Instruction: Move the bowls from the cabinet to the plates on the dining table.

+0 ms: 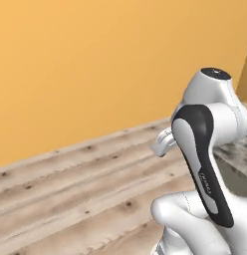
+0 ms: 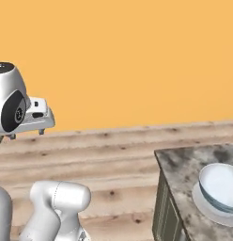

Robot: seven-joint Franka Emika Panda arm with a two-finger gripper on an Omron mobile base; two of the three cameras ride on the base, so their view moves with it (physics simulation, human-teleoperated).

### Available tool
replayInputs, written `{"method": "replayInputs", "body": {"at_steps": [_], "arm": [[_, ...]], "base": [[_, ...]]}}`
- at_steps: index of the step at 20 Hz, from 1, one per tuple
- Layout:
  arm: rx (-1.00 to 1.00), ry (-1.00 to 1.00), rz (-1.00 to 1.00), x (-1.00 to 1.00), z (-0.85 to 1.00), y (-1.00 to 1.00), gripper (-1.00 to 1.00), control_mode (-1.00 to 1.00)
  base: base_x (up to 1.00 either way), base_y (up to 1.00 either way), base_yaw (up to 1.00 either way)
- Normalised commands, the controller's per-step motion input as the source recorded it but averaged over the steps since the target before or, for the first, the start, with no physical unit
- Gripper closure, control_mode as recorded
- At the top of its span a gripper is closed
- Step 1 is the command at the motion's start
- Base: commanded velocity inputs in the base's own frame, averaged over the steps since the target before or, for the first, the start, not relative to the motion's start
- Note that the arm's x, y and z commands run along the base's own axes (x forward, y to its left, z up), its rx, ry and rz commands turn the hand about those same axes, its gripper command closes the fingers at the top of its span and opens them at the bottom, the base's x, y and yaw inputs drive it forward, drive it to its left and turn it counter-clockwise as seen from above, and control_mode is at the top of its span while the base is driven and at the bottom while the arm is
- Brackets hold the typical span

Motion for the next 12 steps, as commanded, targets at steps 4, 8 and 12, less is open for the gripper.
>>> {"method": "replayInputs", "body": {"at_steps": [4, 8, 12], "arm": [[0.00, 0.00, 0.00, 0.00, 0.00, 0.00, -1.00, 1.00], [0.00, 0.00, 0.00, 0.00, 0.00, 0.00, -1.00, 1.00], [0.00, 0.00, 0.00, 0.00, 0.00, 0.00, -1.00, 1.00]], "base": [[-0.08, -0.04, 0.57], [-0.05, -0.12, 0.56], [0.00, -0.22, 0.53]]}}
